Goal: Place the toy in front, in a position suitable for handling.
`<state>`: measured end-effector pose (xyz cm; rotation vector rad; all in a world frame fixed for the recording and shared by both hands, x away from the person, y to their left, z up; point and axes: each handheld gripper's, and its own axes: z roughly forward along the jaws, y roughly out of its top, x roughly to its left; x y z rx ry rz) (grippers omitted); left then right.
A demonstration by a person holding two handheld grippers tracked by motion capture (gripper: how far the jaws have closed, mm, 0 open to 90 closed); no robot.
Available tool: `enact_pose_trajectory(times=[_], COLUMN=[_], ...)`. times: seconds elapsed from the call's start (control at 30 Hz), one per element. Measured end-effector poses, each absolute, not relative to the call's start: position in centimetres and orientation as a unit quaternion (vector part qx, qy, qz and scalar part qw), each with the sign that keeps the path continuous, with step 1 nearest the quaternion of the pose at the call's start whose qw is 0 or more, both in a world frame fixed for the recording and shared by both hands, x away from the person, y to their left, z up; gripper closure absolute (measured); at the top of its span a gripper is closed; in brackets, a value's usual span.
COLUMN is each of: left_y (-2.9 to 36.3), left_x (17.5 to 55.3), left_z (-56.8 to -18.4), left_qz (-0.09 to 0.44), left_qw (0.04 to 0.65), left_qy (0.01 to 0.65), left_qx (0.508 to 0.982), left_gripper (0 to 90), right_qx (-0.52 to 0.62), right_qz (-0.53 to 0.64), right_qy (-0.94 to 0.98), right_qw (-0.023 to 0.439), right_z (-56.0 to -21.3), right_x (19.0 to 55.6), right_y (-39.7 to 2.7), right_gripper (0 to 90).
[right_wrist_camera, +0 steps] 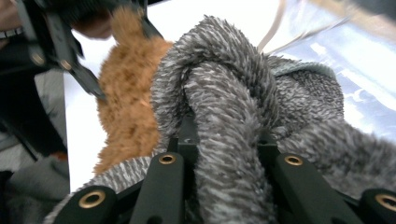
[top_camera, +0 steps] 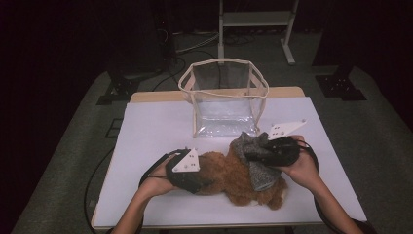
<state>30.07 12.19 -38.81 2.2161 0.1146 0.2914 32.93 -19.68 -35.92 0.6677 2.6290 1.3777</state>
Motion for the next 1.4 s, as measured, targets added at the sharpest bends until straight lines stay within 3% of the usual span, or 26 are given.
enact_pose_trajectory(times=[0.1, 0.27, 0.33, 0.53, 0.77, 1.17, 1.4], left_y=[12.9, 12.1, 11.5, 11.9, 12.0, 12.5, 12.9], left_x=[30.4, 31.6, 31.9, 31.4, 31.0, 31.5, 31.2], left_z=[-38.7, -38.4, -38.7, -39.2, -39.2, -38.8, -38.7], left_qz=[0.1, 0.085, 0.072, 0.085, 0.09, 0.114, 0.081], left_qw=[0.449, 0.446, 0.442, 0.448, 0.448, 0.449, 0.451], left_qy=[0.051, 0.059, 0.052, 0.057, 0.06, 0.091, 0.076], left_qx=[0.887, 0.889, 0.893, 0.888, 0.888, 0.882, 0.886], left_gripper=[24.0, 9.0, 9.7, 28.8, 30.4, 35.9, 31.3], right_qx=[0.209, 0.199, 0.197, 0.21, 0.244, 0.235, 0.244], right_qz=[0.452, 0.47, 0.473, 0.486, 0.491, 0.47, 0.472], right_qy=[0.867, 0.859, 0.858, 0.848, 0.835, 0.85, 0.847], right_qw=[0.034, 0.029, 0.032, 0.033, 0.042, 0.035, 0.027], right_z=[-37.5, -37.8, -37.8, -37.5, -37.3, -37.4, -38.8], right_x=[32.5, 31.4, 31.0, 31.2, 30.9, 27.4, 28.0], right_y=[-18.9, -19.8, -20.0, -21.6, -24.1, -25.1, -24.7], right_gripper=[70.6, 71.2, 71.1, 71.6, 71.9, 71.2, 71.9])
